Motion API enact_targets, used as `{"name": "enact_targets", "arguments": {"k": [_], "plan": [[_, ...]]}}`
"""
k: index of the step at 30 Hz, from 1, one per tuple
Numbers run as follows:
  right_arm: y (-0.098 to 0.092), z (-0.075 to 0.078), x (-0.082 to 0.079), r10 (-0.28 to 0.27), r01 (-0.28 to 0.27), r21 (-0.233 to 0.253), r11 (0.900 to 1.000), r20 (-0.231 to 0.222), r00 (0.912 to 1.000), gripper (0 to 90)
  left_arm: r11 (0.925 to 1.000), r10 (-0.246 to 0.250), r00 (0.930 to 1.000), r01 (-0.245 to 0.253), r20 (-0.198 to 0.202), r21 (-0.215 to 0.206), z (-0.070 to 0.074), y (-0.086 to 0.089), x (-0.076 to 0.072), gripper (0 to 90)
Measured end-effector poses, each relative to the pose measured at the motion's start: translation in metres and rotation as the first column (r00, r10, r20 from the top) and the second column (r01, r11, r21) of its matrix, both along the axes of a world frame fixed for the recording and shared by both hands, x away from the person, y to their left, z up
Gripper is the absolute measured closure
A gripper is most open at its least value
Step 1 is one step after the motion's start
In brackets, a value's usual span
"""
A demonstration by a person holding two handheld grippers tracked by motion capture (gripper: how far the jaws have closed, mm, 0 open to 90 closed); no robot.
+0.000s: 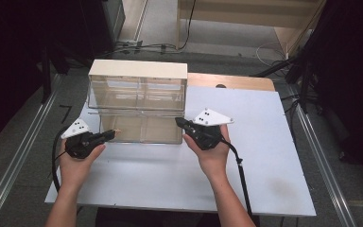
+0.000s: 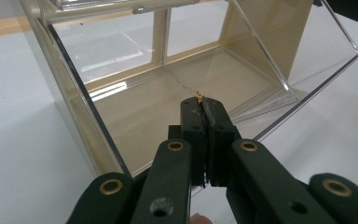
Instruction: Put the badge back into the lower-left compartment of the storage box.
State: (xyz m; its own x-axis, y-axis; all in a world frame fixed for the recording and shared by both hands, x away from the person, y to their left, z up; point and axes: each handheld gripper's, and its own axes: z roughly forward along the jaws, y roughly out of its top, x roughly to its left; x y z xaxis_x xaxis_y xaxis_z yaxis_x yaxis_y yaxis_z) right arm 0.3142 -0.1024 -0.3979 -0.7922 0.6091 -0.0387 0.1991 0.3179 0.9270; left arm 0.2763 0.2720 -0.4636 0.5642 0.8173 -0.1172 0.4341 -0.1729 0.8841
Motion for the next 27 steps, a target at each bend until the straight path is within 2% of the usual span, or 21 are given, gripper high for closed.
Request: {"name": "enact_targets", "arguments": {"k": [17, 21, 27], "plan": [[0.0004, -0.0005, 0.0, -0.002, 0.002, 0.001, 1.0, -0.001, 1.0, 87.8, 0.9993, 0.003, 0.9993, -0.002, -0.039, 0.036, -0.0029, -0.0024, 0.0025, 88.2], [0.0011, -0.0009, 0.0001, -0.002, 0.002, 0.002, 1.0, -0.003, 1.0, 87.8, 0.9995, 0.003, 0.9991, -0.002, -0.043, 0.031, -0.0028, -0.0022, 0.0027, 88.2], [0.0012, -0.001, 0.0003, -0.003, 0.003, 0.0, 1.0, -0.003, 1.0, 87.8, 0.9995, 0.01, 0.9993, -0.009, -0.037, 0.03, -0.0022, -0.0021, 0.0025, 81.6]]}}
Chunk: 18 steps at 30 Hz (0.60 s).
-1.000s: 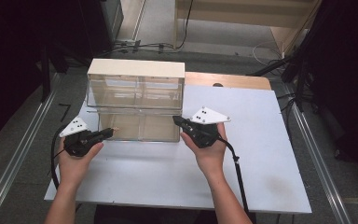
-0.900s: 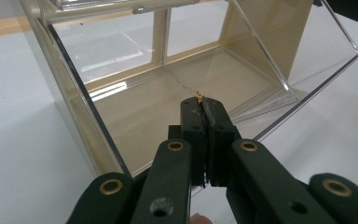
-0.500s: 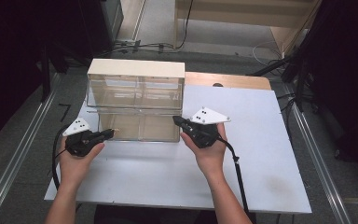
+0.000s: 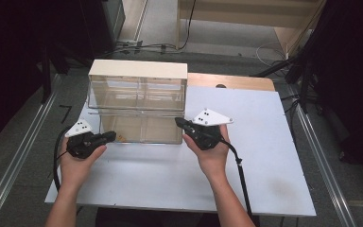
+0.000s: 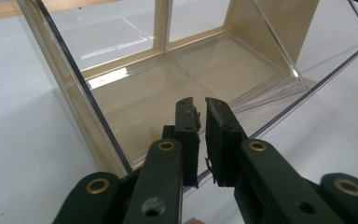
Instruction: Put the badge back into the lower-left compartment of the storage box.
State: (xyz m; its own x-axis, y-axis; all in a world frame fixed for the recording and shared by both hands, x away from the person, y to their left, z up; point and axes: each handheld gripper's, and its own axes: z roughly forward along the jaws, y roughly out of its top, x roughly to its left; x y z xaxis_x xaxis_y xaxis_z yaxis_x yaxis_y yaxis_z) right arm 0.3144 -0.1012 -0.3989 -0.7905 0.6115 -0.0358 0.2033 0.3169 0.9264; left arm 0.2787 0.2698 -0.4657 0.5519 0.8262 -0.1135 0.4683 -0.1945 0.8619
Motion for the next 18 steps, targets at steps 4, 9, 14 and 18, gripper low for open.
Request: {"name": "enact_targets", "arguments": {"k": [4, 9, 14, 18], "plan": [[0.0, 0.0, 0.0, 0.0, 0.0, -0.001, 1.0, -0.001, 1.0, 87.8, 0.9998, 0.006, 0.9997, -0.005, 0.023, -0.019, 0.003, 0.001, -0.002, 74.4], [0.0, 0.0, 0.0, 0.001, -0.001, 0.0, 1.0, -0.001, 1.0, 87.8, 0.9991, 0.01, 0.9983, -0.008, 0.057, -0.041, 0.01, 0.002, -0.005, 74.4], [0.0, 0.0, 0.0, 0.0, 0.0, 0.001, 1.0, -0.002, 1.0, 87.8, 0.9976, 0.015, 0.9942, -0.007, 0.107, -0.069, 0.02, 0.005, -0.011, 80.1], [0.0, 0.0, 0.0, -0.001, 0.001, 0.0, 1.0, -0.003, 1.0, 87.8, 0.9928, 0.037, 0.9887, -0.019, 0.145, -0.118, 0.03, 0.009, -0.016, 89.2]]}}
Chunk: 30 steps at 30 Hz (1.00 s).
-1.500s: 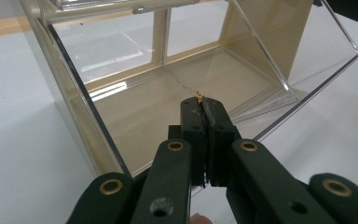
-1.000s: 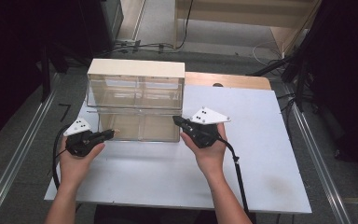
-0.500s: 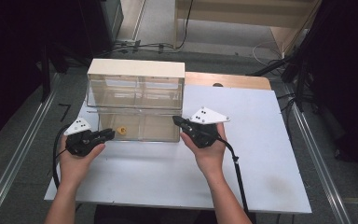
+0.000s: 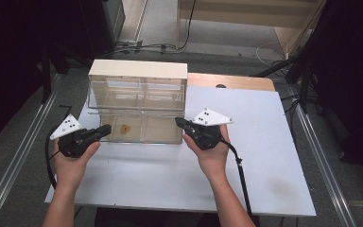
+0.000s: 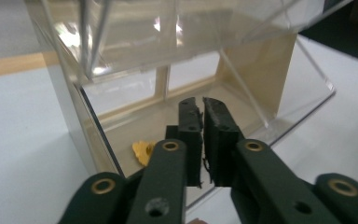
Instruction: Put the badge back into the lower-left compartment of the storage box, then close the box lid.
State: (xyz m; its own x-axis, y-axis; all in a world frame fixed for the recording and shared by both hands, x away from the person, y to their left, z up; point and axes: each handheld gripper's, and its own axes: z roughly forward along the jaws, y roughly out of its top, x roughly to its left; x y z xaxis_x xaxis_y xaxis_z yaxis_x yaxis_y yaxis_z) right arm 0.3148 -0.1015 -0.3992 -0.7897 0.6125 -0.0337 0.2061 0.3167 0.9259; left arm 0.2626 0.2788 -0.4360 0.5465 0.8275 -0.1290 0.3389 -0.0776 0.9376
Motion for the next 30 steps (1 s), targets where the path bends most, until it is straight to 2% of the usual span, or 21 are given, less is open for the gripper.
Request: {"name": "enact_targets", "arguments": {"k": [5, 14, 22, 30], "plan": [[0.0, 0.0, 0.0, 0.003, -0.003, 0.002, 1.0, -0.003, 1.0, 87.8, 0.9998, 0.019, 0.9992, -0.018, 0.036, -0.012, 0.01, 0.004, -0.005, 90.0], [-0.001, 0.0, -0.001, 0.0, 0.0, 0.005, 1.0, -0.003, 1.0, 87.8, 0.9983, 0.047, 0.9953, -0.044, 0.085, -0.037, 0.019, 0.009, -0.011, 90.0], [-0.001, -0.002, -0.001, 0.001, -0.001, 0.009, 1.0, -0.002, 1.0, 87.8, 0.9967, 0.069, 0.993, -0.064, 0.096, -0.05, 0.02, 0.012, -0.013, 90.0], [-0.002, -0.003, -0.003, -0.001, 0.001, 0.006, 1.0, -0.007, 1.0, 87.8, 0.9969, 0.07, 0.9934, -0.066, 0.09, -0.042, 0.018, 0.013, -0.012, 90.0]]}}
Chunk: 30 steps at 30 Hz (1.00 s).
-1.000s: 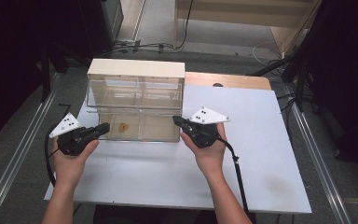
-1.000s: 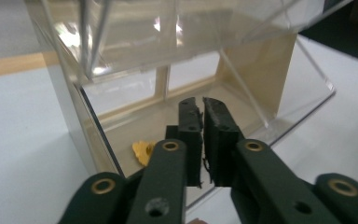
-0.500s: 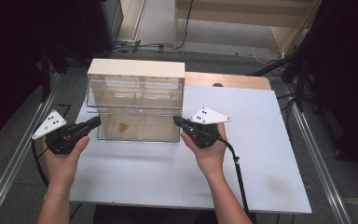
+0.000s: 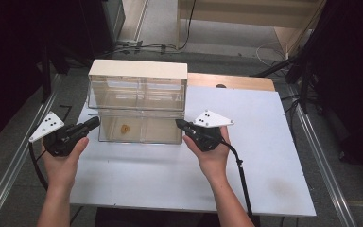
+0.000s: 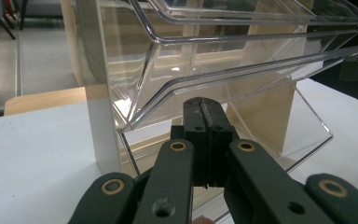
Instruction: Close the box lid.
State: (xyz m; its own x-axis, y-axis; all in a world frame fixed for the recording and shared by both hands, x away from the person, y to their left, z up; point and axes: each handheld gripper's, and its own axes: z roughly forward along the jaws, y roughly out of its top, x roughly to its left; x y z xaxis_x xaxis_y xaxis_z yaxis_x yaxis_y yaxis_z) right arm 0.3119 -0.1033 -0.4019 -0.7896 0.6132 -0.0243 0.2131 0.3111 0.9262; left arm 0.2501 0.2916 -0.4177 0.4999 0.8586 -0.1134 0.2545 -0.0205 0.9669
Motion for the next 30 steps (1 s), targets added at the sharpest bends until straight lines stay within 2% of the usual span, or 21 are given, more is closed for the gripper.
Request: {"name": "enact_targets", "arguments": {"k": [11, 22, 30], "plan": [[-0.001, -0.006, -0.003, -0.001, 0.001, 0.007, 1.0, -0.01, 1.0, 87.6, 1.0, -0.002, 0.9998, 0.002, -0.019, -0.008, -0.003, 0.008, 0.001, 90.0], [-0.002, -0.012, -0.004, 0.003, -0.002, 0.005, 1.0, -0.022, 0.9997, 87.7, 0.9992, -0.041, 0.9977, 0.041, -0.055, -0.001, -0.007, 0.02, 0.001, 90.0], [-0.001, -0.017, -0.006, 0.005, -0.005, 0.002, 1.0, -0.033, 0.9995, 87.7, 0.9973, -0.071, 0.9945, 0.072, -0.077, 0.016, -0.01, 0.019, 0.003, 90.0]]}}
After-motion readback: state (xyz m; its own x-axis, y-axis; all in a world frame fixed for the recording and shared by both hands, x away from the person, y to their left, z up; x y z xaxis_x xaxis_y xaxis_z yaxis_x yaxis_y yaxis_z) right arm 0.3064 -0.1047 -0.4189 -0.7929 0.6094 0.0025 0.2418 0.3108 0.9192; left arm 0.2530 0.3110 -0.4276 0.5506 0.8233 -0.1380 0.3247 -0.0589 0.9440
